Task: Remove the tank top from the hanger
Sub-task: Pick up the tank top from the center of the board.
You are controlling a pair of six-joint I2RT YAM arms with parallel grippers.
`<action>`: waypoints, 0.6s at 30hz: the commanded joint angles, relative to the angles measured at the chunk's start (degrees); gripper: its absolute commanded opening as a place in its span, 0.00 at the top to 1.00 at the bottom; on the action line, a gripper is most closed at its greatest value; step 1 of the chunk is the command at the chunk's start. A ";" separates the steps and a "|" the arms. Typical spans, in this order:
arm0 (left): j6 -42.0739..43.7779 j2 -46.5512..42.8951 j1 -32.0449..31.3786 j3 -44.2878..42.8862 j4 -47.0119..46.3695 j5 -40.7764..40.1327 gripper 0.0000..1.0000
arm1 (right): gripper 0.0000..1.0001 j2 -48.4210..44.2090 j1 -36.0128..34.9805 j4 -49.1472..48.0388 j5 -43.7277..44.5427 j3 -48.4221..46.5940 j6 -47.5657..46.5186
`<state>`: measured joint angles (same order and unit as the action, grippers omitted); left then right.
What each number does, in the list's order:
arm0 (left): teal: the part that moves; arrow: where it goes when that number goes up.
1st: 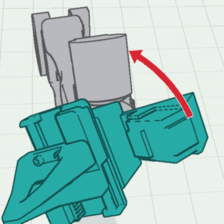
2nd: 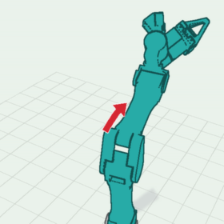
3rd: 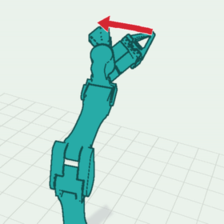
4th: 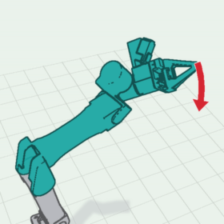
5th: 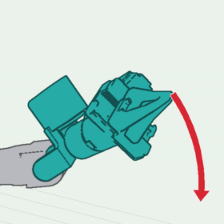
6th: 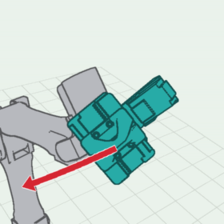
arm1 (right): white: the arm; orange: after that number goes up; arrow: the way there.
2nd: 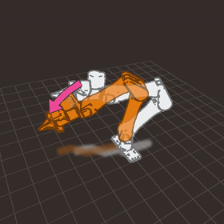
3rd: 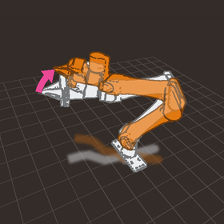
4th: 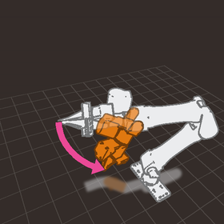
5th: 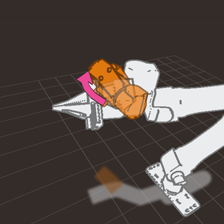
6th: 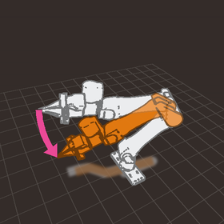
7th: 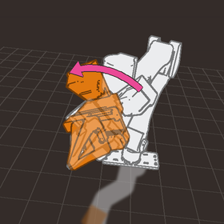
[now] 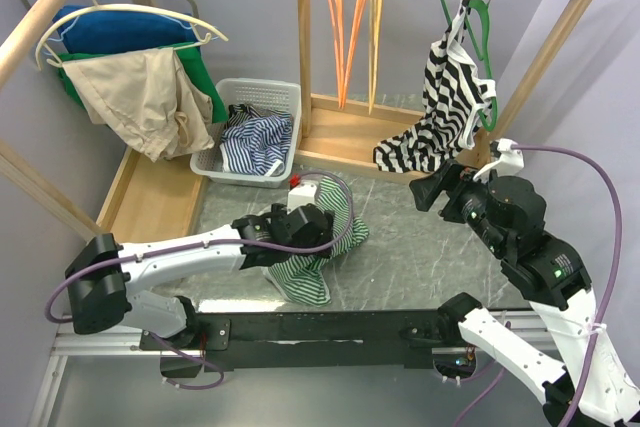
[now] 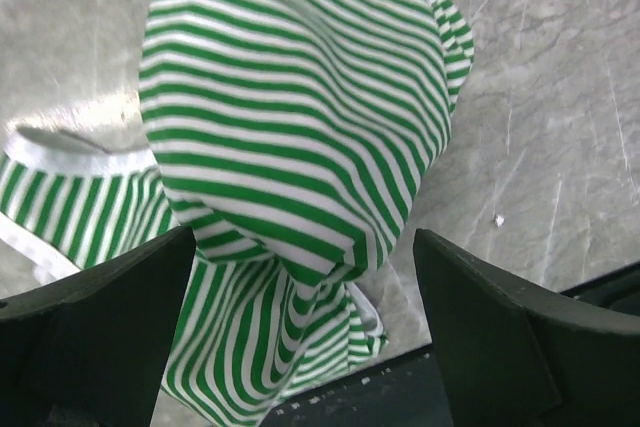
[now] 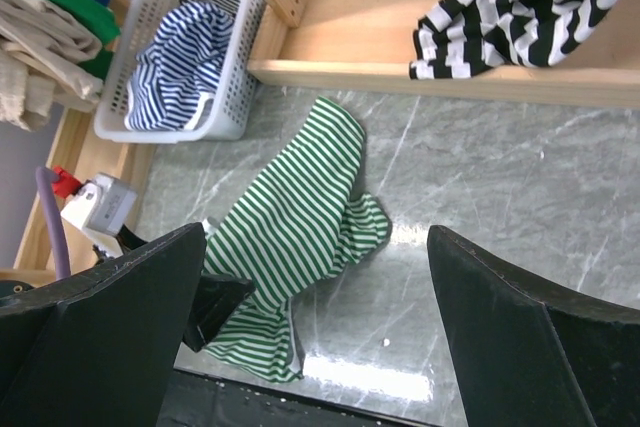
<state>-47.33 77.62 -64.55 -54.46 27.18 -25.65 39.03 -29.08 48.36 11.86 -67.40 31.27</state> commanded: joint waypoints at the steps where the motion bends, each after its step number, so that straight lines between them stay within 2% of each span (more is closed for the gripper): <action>1: -6.63 1.82 0.04 -0.92 2.44 2.71 0.04 | 0.00 -0.88 0.16 -2.30 -0.43 1.39 0.29; 6: -7.16 8.93 0.04 -0.12 0.95 3.76 0.04 | 0.00 -0.35 0.25 -2.57 -1.57 1.57 0.20; 13: -8.30 13.17 0.04 2.16 -2.21 5.43 0.02 | 0.00 -0.97 0.25 -2.21 -1.57 2.00 -0.24; 16: -7.95 12.12 -0.04 2.42 -3.10 5.52 0.22 | 0.00 -1.41 0.16 -2.22 -1.49 2.44 -0.24; 17: -7.26 11.59 0.04 2.08 -3.27 5.35 0.39 | 0.00 -1.32 0.16 -2.30 -1.57 2.53 -0.15; 18: -6.99 10.63 -0.04 1.90 -3.19 5.09 0.49 | 0.00 -1.32 0.25 -2.39 -1.66 2.71 -0.15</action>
<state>-54.81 90.78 -64.53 -52.38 26.00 -21.15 38.33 -29.08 48.29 10.76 -65.43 31.27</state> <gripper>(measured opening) 0.723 0.997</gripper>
